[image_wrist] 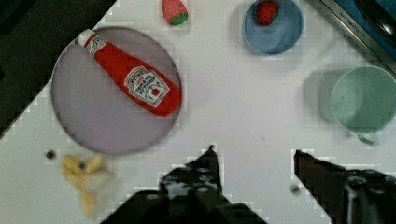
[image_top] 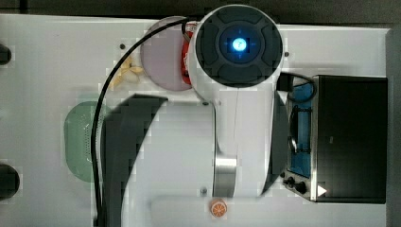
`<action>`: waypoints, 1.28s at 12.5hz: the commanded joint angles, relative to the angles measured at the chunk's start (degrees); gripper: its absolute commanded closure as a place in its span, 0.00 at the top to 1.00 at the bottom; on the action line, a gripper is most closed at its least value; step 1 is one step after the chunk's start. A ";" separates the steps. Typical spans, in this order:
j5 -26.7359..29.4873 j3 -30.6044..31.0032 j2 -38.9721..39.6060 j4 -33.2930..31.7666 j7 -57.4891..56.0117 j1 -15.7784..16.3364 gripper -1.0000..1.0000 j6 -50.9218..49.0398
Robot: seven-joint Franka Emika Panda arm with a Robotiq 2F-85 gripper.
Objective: Drag strainer left to right.
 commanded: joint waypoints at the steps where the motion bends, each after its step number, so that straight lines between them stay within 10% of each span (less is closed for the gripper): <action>1: 1.39 -1.67 -23.14 -12.92 2.99 -0.73 0.79 -9.19; 3: 2.01 -0.80 -22.92 -12.93 3.31 -0.45 1.00 -9.11; 16: 4.05 32.30 -0.57 -13.79 55.86 2.90 1.00 12.91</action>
